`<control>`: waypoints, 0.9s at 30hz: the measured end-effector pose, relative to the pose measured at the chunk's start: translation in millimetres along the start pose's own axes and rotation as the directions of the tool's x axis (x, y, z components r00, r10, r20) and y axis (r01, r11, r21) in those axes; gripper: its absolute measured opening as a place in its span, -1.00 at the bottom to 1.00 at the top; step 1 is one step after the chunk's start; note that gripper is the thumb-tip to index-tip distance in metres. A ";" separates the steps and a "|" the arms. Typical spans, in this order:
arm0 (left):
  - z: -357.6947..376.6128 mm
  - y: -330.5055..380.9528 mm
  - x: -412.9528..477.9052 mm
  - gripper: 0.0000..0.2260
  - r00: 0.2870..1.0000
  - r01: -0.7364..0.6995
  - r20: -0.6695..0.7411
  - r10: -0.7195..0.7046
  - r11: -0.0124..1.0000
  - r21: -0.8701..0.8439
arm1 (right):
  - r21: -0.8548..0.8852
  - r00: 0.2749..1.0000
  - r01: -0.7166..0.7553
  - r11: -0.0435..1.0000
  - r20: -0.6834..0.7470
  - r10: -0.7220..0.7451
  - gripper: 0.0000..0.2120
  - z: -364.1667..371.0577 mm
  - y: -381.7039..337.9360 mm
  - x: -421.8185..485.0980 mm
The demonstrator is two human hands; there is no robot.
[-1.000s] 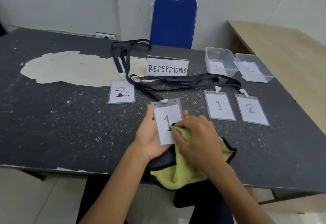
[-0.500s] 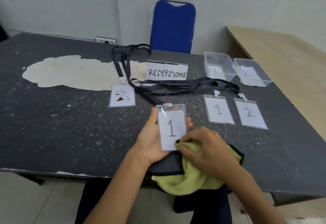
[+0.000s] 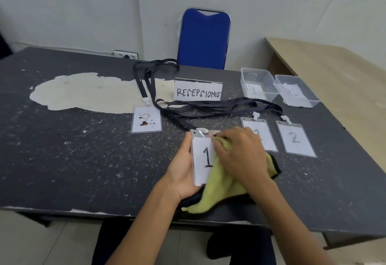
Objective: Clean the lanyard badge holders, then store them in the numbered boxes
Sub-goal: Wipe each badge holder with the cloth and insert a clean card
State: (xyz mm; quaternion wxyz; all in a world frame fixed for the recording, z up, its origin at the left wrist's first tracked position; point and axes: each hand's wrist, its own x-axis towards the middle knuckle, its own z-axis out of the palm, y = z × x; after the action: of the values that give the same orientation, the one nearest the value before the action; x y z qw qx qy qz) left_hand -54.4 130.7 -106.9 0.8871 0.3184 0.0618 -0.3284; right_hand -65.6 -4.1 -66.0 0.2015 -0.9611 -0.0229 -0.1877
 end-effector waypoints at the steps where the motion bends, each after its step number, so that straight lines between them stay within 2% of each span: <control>1: -0.8 -0.3 -0.5 -0.38 1.000 0.001 0.009 -0.001 1.000 -0.017 | -0.025 0.999 0.010 1.000 -0.036 -0.011 -0.83 6.0 -6.7 4.3; 5: -6.5 0.4 -2.3 -0.40 0.999 0.017 0.039 -0.014 0.998 -0.067 | 0.005 0.989 0.145 0.989 0.012 -0.145 -0.79 25.9 -30.5 -12.0; 9: -4.0 0.9 -1.0 -0.36 0.999 0.031 0.020 -0.030 0.999 -0.040 | 0.195 0.987 0.097 0.976 0.104 -0.119 -0.80 13.2 -6.9 -30.9; 14: -1.6 -2.3 1.3 -0.43 1.000 0.011 0.013 -0.011 1.000 -0.009 | 0.049 0.999 0.027 0.998 -0.043 -0.025 -0.83 21.6 -13.4 -7.6; 17: -4.4 -2.0 -0.4 -0.43 1.000 -0.015 0.013 0.015 0.999 -0.038 | 0.073 0.998 0.069 0.995 -0.002 -0.069 -0.79 28.9 -31.1 -9.4; 22: -3.8 -1.2 1.3 -0.30 1.000 0.018 0.010 -0.018 0.999 -0.043 | 0.290 0.988 0.073 0.954 0.109 -0.109 -0.81 12.7 -20.5 -48.6; 27: 2.7 -1.5 1.0 -0.33 1.000 -0.018 -0.009 0.018 0.999 -0.030 | 0.168 0.993 0.071 0.983 0.080 -0.085 -0.77 4.5 3.6 -45.5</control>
State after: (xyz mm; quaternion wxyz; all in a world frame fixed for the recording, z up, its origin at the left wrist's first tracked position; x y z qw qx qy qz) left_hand -54.8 127.6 -105.9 0.8945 0.3068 0.0680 -0.3180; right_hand -105.7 -4.2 -88.0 0.2718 -0.9466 -0.0847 -0.1511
